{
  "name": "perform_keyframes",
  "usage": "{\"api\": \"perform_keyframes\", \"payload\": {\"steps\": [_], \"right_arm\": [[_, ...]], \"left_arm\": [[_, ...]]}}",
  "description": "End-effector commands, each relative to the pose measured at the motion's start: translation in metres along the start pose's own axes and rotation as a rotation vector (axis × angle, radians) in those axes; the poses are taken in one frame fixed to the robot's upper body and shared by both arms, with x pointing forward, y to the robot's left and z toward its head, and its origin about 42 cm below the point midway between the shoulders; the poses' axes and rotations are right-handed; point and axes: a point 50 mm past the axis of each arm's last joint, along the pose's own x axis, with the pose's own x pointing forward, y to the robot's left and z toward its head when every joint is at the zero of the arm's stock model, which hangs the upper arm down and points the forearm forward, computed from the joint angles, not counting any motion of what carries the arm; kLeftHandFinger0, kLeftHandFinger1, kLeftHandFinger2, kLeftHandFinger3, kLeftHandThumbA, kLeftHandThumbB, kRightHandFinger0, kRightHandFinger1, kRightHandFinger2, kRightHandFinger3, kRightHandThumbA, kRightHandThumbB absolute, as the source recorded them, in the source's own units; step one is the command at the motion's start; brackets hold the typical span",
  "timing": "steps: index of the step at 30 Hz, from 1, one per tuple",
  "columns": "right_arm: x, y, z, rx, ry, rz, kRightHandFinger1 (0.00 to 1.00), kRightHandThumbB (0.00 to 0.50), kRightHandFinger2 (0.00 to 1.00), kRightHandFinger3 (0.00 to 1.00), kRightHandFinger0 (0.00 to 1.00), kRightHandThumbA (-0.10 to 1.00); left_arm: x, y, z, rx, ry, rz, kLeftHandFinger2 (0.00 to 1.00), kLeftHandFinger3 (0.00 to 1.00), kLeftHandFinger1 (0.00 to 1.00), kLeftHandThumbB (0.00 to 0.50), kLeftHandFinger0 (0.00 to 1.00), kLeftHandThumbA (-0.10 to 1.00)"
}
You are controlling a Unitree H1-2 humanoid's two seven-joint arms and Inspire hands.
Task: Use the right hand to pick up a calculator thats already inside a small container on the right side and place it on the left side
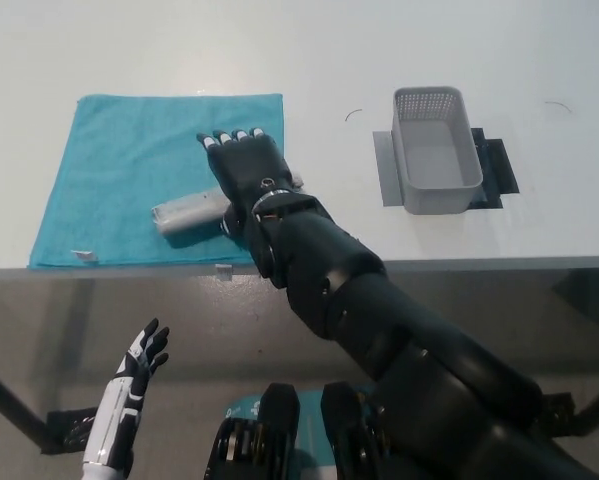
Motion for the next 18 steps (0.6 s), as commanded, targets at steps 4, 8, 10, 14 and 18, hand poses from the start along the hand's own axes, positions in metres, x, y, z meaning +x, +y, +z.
{"api": "perform_keyframes", "payload": {"steps": [4, 8, 10, 14, 18], "right_arm": [[0.008, -0.045, 0.004, 0.090, -0.011, 0.005, 1.00, 0.482, 1.00, 1.00, 1.00, 0.90], [0.011, -0.073, 0.012, 0.229, -0.064, 0.088, 1.00, 0.500, 1.00, 1.00, 1.00, 0.94], [0.012, -0.099, 0.017, 0.305, -0.120, 0.140, 1.00, 0.500, 1.00, 1.00, 1.00, 0.94], [0.004, -0.169, 0.029, 0.374, -0.323, 0.354, 1.00, 0.500, 1.00, 1.00, 1.00, 0.88], [-0.031, -0.237, 0.036, 0.475, -0.586, 0.535, 1.00, 0.500, 1.00, 1.00, 1.00, 0.71]], "left_arm": [[-0.001, 0.003, 0.008, 0.022, -0.065, -0.017, 1.00, 1.00, 1.00, 0.000, 1.00, 1.00], [0.000, 0.003, 0.009, 0.028, -0.067, -0.021, 1.00, 1.00, 1.00, 0.000, 1.00, 1.00], [0.000, 0.003, 0.009, 0.025, -0.069, -0.021, 1.00, 1.00, 1.00, 0.000, 1.00, 1.00], [0.000, 0.005, 0.008, 0.020, -0.061, -0.020, 1.00, 1.00, 1.00, 0.000, 1.00, 1.00], [0.001, 0.004, 0.006, 0.029, -0.057, -0.028, 1.00, 1.00, 1.00, 0.003, 1.00, 1.00]]}}
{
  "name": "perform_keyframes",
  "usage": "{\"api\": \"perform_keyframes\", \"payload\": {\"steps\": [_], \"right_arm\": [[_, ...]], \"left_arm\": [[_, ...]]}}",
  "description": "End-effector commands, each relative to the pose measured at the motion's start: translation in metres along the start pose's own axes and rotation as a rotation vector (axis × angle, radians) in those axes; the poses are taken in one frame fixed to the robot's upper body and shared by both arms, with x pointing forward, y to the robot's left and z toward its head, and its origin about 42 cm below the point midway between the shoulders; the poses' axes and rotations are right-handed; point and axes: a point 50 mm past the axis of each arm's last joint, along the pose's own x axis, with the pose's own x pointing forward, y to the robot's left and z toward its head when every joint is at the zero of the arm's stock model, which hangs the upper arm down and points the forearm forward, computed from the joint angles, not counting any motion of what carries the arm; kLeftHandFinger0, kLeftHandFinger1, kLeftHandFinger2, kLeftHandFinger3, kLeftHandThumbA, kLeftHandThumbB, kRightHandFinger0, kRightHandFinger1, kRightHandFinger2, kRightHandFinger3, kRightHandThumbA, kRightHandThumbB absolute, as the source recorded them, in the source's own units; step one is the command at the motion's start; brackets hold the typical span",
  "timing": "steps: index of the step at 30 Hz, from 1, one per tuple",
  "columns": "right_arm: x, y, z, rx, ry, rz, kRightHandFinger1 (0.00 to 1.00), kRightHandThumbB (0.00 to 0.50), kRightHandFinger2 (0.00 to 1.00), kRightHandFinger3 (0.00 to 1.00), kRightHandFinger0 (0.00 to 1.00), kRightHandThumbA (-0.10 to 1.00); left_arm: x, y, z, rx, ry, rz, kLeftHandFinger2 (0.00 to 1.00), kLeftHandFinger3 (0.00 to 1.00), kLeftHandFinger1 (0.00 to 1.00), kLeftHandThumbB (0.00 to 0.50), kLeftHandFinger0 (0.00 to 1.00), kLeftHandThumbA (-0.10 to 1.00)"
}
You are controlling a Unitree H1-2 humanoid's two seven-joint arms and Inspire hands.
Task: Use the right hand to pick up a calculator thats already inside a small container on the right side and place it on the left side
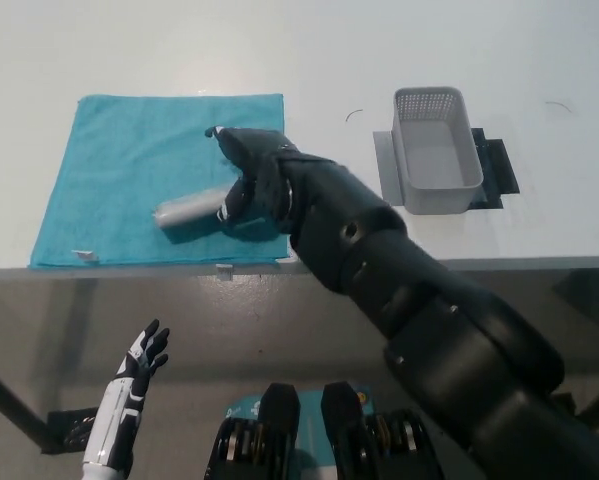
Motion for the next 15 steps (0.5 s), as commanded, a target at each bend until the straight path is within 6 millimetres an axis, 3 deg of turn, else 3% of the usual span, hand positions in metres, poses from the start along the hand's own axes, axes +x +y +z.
{"api": "perform_keyframes", "payload": {"steps": [1, 2, 5, 7, 10, 11, 12, 14, 15], "right_arm": [[-0.097, -0.168, 0.114, 0.153, -0.602, 0.446, 1.00, 0.500, 1.00, 1.00, 1.00, 0.66], [-0.105, -0.172, 0.113, 0.163, -0.628, 0.461, 1.00, 0.500, 1.00, 1.00, 1.00, 0.66], [-0.170, -0.192, 0.101, 0.182, -0.808, 0.462, 1.00, 0.500, 1.00, 1.00, 1.00, 0.67], [-0.210, -0.201, 0.080, 0.170, -0.942, 0.458, 1.00, 0.456, 1.00, 1.00, 1.00, 0.64], [-0.254, -0.203, 0.054, 0.115, -1.044, 0.369, 1.00, 0.447, 1.00, 1.00, 1.00, 0.73], [-0.273, -0.204, 0.045, 0.094, -1.072, 0.303, 1.00, 0.475, 1.00, 1.00, 1.00, 0.81], [-0.292, -0.203, 0.036, 0.097, -1.127, 0.248, 1.00, 0.432, 1.00, 1.00, 1.00, 0.79], [-0.316, -0.199, 0.022, 0.137, -1.199, 0.192, 1.00, 0.404, 1.00, 1.00, 1.00, 0.73], [-0.330, -0.195, 0.014, 0.162, -1.238, 0.122, 1.00, 0.374, 1.00, 1.00, 1.00, 0.78]], "left_arm": [[0.001, 0.005, 0.006, 0.028, -0.063, -0.028, 1.00, 1.00, 1.00, 0.003, 1.00, 1.00], [0.001, 0.005, 0.006, 0.028, -0.060, -0.030, 1.00, 1.00, 1.00, 0.003, 1.00, 1.00], [0.000, 0.004, 0.005, 0.025, -0.057, -0.031, 1.00, 1.00, 1.00, 0.000, 1.00, 1.00], [-0.002, 0.003, 0.004, 0.021, -0.051, -0.033, 1.00, 1.00, 1.00, 0.000, 1.00, 1.00], [-0.002, 0.003, 0.004, 0.031, -0.050, -0.035, 1.00, 1.00, 1.00, 0.001, 1.00, 1.00], [-0.003, 0.003, 0.003, 0.038, -0.049, -0.035, 1.00, 1.00, 1.00, 0.007, 1.00, 1.00], [-0.003, 0.003, 0.004, 0.046, -0.050, -0.035, 1.00, 1.00, 1.00, 0.001, 1.00, 1.00], [-0.003, 0.003, 0.003, 0.045, -0.044, -0.037, 1.00, 1.00, 1.00, 0.007, 1.00, 1.00], [-0.003, 0.003, 0.003, 0.043, -0.044, -0.038, 1.00, 1.00, 1.00, 0.001, 1.00, 1.00]]}}
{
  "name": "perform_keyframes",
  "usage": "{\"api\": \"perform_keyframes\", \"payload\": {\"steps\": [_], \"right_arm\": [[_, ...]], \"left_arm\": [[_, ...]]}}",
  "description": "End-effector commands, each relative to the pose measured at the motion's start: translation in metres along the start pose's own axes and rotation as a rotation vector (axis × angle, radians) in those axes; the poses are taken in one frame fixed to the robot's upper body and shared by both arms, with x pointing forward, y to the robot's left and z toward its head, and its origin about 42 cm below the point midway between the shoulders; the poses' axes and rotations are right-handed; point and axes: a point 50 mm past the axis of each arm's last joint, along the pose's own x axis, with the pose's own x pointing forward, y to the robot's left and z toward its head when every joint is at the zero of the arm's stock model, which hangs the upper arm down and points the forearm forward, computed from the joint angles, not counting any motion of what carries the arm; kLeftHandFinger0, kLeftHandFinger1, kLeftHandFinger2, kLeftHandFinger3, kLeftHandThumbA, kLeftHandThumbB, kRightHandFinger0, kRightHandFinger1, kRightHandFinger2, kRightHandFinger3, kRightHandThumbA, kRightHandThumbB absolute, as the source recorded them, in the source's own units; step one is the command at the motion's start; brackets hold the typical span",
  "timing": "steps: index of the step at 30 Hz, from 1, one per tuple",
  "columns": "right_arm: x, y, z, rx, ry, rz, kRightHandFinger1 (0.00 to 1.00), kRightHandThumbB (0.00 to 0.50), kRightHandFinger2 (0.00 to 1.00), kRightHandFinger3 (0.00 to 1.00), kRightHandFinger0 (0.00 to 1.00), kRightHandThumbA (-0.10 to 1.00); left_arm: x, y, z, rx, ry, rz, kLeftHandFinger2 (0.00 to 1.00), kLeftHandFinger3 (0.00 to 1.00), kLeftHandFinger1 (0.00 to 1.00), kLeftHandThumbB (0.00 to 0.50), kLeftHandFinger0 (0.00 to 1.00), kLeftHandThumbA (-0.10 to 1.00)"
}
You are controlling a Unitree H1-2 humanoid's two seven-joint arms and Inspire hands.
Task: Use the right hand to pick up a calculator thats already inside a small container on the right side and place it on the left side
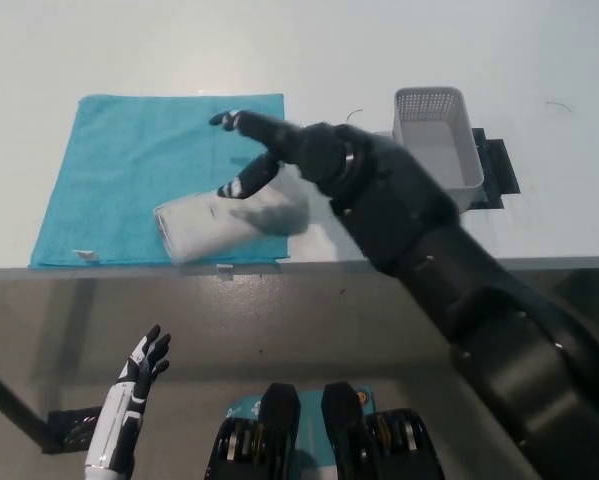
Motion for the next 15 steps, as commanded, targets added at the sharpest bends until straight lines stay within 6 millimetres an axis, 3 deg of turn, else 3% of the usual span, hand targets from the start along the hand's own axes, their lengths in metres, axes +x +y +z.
{"api": "perform_keyframes", "payload": {"steps": [1, 3, 5, 6, 10, 12, 13, 15], "right_arm": [[-0.326, -0.125, 0.108, -0.059, -1.139, 0.126, 1.00, 0.373, 1.00, 1.00, 1.00, 0.90], [-0.348, -0.120, 0.085, -0.005, -1.173, 0.032, 1.00, 0.402, 1.00, 1.00, 1.00, 0.90], [-0.359, -0.115, 0.075, 0.019, -1.201, -0.017, 1.00, 0.412, 1.00, 1.00, 1.00, 0.97], [-0.372, -0.111, 0.068, 0.029, -1.241, -0.032, 1.00, 0.396, 1.00, 1.00, 1.00, 0.89], [-0.411, -0.099, 0.046, 0.090, -1.299, -0.138, 1.00, 0.491, 1.00, 1.00, 1.00, 0.86], [-0.420, -0.091, 0.035, 0.156, -1.335, -0.223, 1.00, 0.500, 1.00, 1.00, 1.00, 0.88], [-0.423, -0.084, 0.030, 0.164, -1.357, -0.300, 1.00, 0.490, 1.00, 1.00, 1.00, 0.98], [-0.425, -0.064, 0.027, 0.143, -1.355, -0.500, 1.00, 0.482, 1.00, 1.00, 1.00, 1.00]], "left_arm": [[-0.001, 0.004, 0.009, 0.044, -0.072, -0.037, 1.00, 1.00, 1.00, 0.000, 1.00, 1.00], [-0.003, 0.003, 0.008, 0.042, -0.068, -0.037, 1.00, 1.00, 1.00, 0.000, 1.00, 1.00], [-0.004, 0.002, 0.007, 0.040, -0.064, -0.036, 1.00, 1.00, 1.00, 0.003, 1.00, 1.00], [-0.005, 0.001, 0.007, 0.041, -0.063, -0.036, 1.00, 1.00, 1.00, 0.000, 1.00, 0.99], [-0.009, 0.001, 0.004, 0.040, -0.050, -0.029, 1.00, 1.00, 1.00, 0.001, 1.00, 0.98], [-0.010, 0.001, 0.004, 0.048, -0.048, -0.028, 1.00, 1.00, 1.00, 0.000, 1.00, 0.99], [-0.010, 0.002, 0.004, 0.047, -0.049, -0.028, 1.00, 1.00, 1.00, 0.000, 1.00, 0.99], [-0.003, 0.000, 0.006, 0.030, -0.059, -0.026, 1.00, 1.00, 1.00, 0.000, 1.00, 0.98]]}}
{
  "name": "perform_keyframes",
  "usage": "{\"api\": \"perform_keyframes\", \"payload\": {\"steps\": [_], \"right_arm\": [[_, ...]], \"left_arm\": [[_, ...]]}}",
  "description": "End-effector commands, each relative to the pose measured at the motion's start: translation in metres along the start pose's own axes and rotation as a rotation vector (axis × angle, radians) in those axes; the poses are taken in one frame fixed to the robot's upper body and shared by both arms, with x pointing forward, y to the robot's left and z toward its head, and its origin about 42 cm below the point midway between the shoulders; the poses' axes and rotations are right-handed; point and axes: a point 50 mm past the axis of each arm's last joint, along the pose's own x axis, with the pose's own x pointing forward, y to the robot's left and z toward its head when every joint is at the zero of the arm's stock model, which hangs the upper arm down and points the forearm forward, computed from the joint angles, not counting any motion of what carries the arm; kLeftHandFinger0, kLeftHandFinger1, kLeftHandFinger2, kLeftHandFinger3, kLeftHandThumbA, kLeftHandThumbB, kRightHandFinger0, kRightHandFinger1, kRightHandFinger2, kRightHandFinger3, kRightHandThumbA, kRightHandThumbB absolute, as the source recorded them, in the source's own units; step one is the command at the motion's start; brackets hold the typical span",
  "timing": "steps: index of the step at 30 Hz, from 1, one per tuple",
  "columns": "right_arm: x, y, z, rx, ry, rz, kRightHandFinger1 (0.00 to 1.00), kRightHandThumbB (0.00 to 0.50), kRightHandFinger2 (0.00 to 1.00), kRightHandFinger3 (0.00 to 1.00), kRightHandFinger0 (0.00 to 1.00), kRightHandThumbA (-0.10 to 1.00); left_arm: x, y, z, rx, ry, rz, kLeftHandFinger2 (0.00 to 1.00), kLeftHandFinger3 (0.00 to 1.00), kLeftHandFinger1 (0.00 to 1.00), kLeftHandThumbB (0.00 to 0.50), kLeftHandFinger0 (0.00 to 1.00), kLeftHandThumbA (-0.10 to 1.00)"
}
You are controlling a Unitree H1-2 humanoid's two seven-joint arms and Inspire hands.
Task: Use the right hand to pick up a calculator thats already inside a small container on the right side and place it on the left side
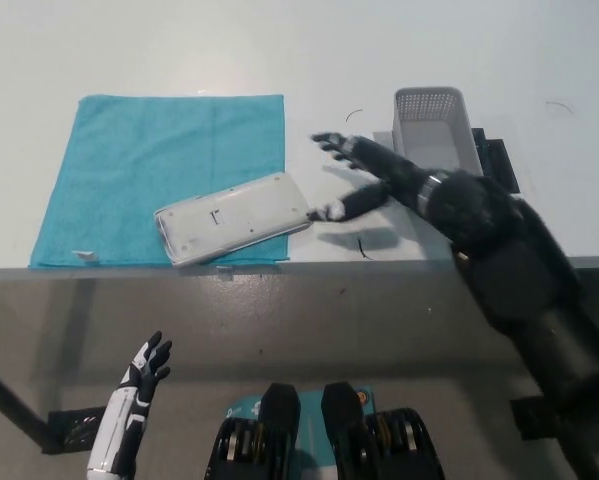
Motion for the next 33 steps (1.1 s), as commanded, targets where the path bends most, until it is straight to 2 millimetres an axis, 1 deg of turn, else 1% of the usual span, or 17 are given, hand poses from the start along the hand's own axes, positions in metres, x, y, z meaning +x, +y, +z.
{"api": "perform_keyframes", "payload": {"steps": [1, 4, 6, 8, 9, 10, 15, 18, 21, 23, 25, 27, 28, 30, 31, 32, 33], "right_arm": [[-0.355, -0.048, 0.165, -0.031, -1.421, -0.305, 1.00, 0.473, 1.00, 1.00, 1.00, 1.00], [-0.358, -0.032, 0.155, -0.034, -1.462, -0.413, 1.00, 0.489, 1.00, 1.00, 1.00, 1.00], [-0.359, -0.028, 0.151, -0.027, -1.460, -0.423, 1.00, 0.487, 1.00, 1.00, 1.00, 1.00], [-0.360, -0.027, 0.146, -0.019, -1.464, -0.429, 1.00, 0.471, 1.00, 1.00, 1.00, 1.00], [-0.360, -0.028, 0.145, -0.021, -1.466, -0.433, 1.00, 0.495, 1.00, 1.00, 1.00, 1.00], [-0.360, -0.027, 0.146, -0.023, -1.465, -0.442, 1.00, 0.483, 1.00, 1.00, 1.00, 1.00], [-0.362, -0.033, 0.144, -0.024, -1.460, -0.456, 1.00, 0.498, 1.00, 1.00, 1.00, 1.00], [-0.360, -0.035, 0.142, 0.008, -1.460, -0.447, 1.00, 0.500, 1.00, 1.00, 1.00, 1.00], [-0.356, -0.025, 0.145, 0.116, -1.477, -0.399, 1.00, 0.494, 1.00, 1.00, 1.00, 1.00], [-0.354, -0.020, 0.143, 0.143, -1.472, -0.409, 1.00, 0.494, 1.00, 1.00, 1.00, 1.00], [-0.344, -0.012, 0.126, 0.218, -1.417, -0.399, 1.00, 0.495, 1.00, 1.00, 1.00, 1.00], [-0.338, -0.011, 0.114, 0.239, -1.399, -0.381, 1.00, 0.497, 1.00, 1.00, 1.00, 1.00], [-0.331, -0.010, 0.103, 0.276, -1.384, -0.372, 1.00, 0.476, 1.00, 1.00, 1.00, 1.00], [-0.321, -0.009, 0.087, 0.321, -1.331, -0.385, 1.00, 0.464, 1.00, 1.00, 1.00, 1.00], [-0.309, -0.008, 0.075, 0.349, -1.275, -0.397, 1.00, 0.468, 1.00, 1.00, 1.00, 1.00], [-0.299, -0.008, 0.065, 0.372, -1.234, -0.394, 1.00, 0.443, 1.00, 1.00, 1.00, 1.00], [-0.296, -0.009, 0.062, 0.377, -1.224, -0.392, 1.00, 0.442, 1.00, 1.00, 1.00, 1.00]], "left_arm": [[0.006, 0.000, 0.016, 0.034, -0.103, -0.021, 1.00, 1.00, 1.00, 0.000, 1.00, 0.98], [0.022, 0.000, 0.020, 0.033, -0.127, -0.013, 1.00, 1.00, 1.00, 0.000, 1.00, 0.97], [0.029, 0.001, 0.023, 0.026, -0.137, -0.011, 1.00, 1.00, 1.00, 0.002, 1.00, 0.97], [0.042, 0.002, 0.028, 0.025, -0.158, -0.008, 1.00, 1.00, 1.00, 0.004, 1.00, 0.97], [0.048, 0.002, 0.031, 0.024, -0.163, -0.007, 1.00, 1.00, 1.00, 0.006, 1.00, 0.98], [0.055, 0.003, 0.035, 0.024, -0.176, -0.009, 1.00, 1.00, 1.00, 0.000, 1.00, 0.98], [0.087, 0.003, 0.053, 0.016, -0.242, -0.014, 1.00, 1.00, 1.00, 0.000, 1.00, 0.97], [0.097, 0.003, 0.060, 0.007, -0.264, -0.012, 1.00, 1.00, 1.00, 0.000, 1.00, 0.97], [0.107, 0.002, 0.068, 0.002, -0.296, -0.011, 1.00, 1.00, 1.00, 0.000, 1.00, 0.97], [0.110, 0.002, 0.069, -0.001, -0.303, -0.009, 1.00, 1.00, 1.00, 0.000, 1.00, 0.97], [0.115, 0.002, 0.073, -0.001, -0.313, -0.007, 1.00, 1.00, 1.00, 0.006, 1.00, 0.97], [0.116, 0.003, 0.074, 0.007, -0.316, -0.007, 1.00, 1.00, 1.00, 0.005, 1.00, 0.97], [0.117, 0.003, 0.074, 0.013, -0.318, -0.008, 1.00, 1.00, 1.00, 0.009, 1.00, 0.98], [0.120, 0.005, 0.076, 0.019, -0.319, -0.008, 1.00, 1.00, 1.00, 0.021, 1.00, 0.99], [0.122, 0.006, 0.077, 0.022, -0.317, -0.006, 1.00, 1.00, 1.00, 0.031, 1.00, 0.99], [0.124, 0.007, 0.077, 0.016, -0.318, -0.007, 1.00, 1.00, 1.00, 0.035, 1.00, 0.99], [0.125, 0.007, 0.078, 0.013, -0.321, -0.007, 1.00, 1.00, 1.00, 0.036, 1.00, 0.99]]}}
